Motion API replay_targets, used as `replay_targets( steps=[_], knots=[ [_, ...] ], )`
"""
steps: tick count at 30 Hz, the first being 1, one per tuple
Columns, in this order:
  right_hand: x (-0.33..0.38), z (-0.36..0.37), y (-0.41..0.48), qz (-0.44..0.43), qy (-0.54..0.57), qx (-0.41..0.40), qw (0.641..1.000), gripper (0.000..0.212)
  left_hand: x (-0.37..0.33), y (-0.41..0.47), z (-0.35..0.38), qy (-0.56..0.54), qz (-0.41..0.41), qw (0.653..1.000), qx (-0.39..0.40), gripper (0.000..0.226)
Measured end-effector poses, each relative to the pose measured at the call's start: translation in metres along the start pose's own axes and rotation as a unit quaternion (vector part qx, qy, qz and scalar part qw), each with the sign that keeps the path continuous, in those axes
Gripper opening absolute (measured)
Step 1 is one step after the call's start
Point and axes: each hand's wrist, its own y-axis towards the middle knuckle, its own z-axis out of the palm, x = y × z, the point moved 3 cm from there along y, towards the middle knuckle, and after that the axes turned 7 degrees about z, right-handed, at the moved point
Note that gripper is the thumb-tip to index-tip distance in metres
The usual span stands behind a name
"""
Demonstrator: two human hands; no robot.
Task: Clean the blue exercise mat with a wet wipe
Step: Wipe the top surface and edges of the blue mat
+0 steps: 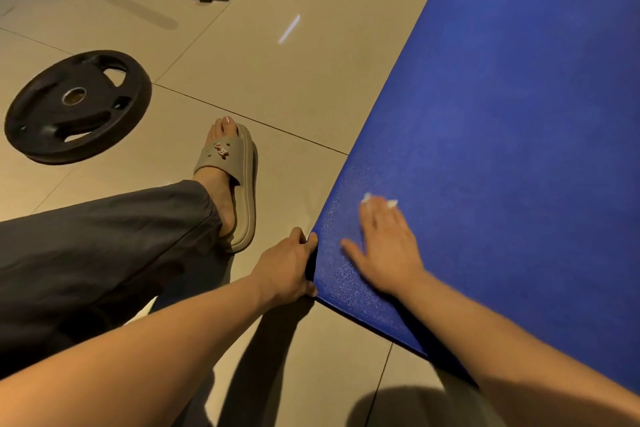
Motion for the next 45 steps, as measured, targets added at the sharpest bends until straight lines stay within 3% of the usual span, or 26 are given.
replay_targets(
  steps=[4, 8, 10, 13, 15, 17, 20, 23, 27, 29, 33, 35, 40, 43, 45],
  knots=[
    [0.040, 0.024, -0.087, -0.222, -0.085, 0.012, 0.971, 0.089, 0.005, 0.001, -0.004, 0.052, 0.007, 0.999, -0.011, 0.103],
    [0.018, 0.028, -0.053, -0.288, -0.167, 0.002, 0.943, 0.082, 0.005, -0.001, -0.004, 0.035, 0.002, 0.999, -0.015, 0.102],
    [0.001, 0.021, -0.021, -0.253, -0.176, 0.019, 0.951, 0.084, 0.003, -0.001, -0.003, 0.018, -0.001, 1.000, -0.012, 0.099],
    [-0.033, 0.005, 0.027, -0.054, -0.137, 0.014, 0.989, 0.093, 0.003, -0.001, -0.003, 0.014, -0.003, 1.000, -0.003, 0.097],
    [-0.037, -0.003, 0.046, 0.051, -0.071, 0.020, 0.996, 0.094, 0.005, 0.000, -0.003, 0.000, -0.008, 1.000, 0.002, 0.096],
    [-0.016, -0.003, 0.047, 0.073, 0.010, 0.019, 0.997, 0.089, 0.007, 0.001, -0.005, -0.044, -0.022, 0.999, 0.004, 0.092],
    [0.030, 0.006, 0.005, -0.020, 0.059, 0.042, 0.997, 0.083, 0.014, 0.006, -0.011, -0.154, -0.080, 0.985, 0.017, 0.075],
    [0.061, 0.019, -0.066, -0.170, 0.011, 0.032, 0.985, 0.080, 0.017, 0.011, -0.025, -0.229, -0.103, 0.967, 0.045, 0.043],
    [0.043, 0.025, -0.062, -0.297, -0.109, 0.022, 0.948, 0.079, 0.016, 0.011, -0.035, -0.279, -0.123, 0.950, 0.064, 0.044],
    [0.023, 0.021, -0.023, -0.274, -0.136, 0.027, 0.952, 0.083, 0.014, 0.008, -0.034, -0.288, -0.125, 0.947, 0.069, 0.048],
    [-0.020, -0.003, 0.054, -0.034, -0.117, 0.033, 0.992, 0.095, 0.009, 0.005, -0.035, -0.282, -0.106, 0.951, 0.073, 0.041],
    [-0.018, -0.012, 0.068, 0.014, -0.074, 0.033, 0.997, 0.093, 0.010, 0.006, -0.034, -0.278, -0.092, 0.953, 0.076, 0.038],
    [0.036, -0.002, 0.005, -0.097, 0.061, 0.043, 0.993, 0.088, 0.018, 0.009, -0.031, -0.307, -0.100, 0.945, 0.057, 0.044],
    [0.059, 0.008, -0.043, -0.168, 0.059, 0.116, 0.977, 0.084, 0.023, 0.013, -0.027, -0.276, -0.083, 0.956, 0.053, 0.044],
    [0.063, 0.007, -0.049, -0.162, 0.040, 0.104, 0.980, 0.073, 0.022, 0.014, -0.026, -0.264, -0.079, 0.960, 0.058, 0.042]
  ],
)
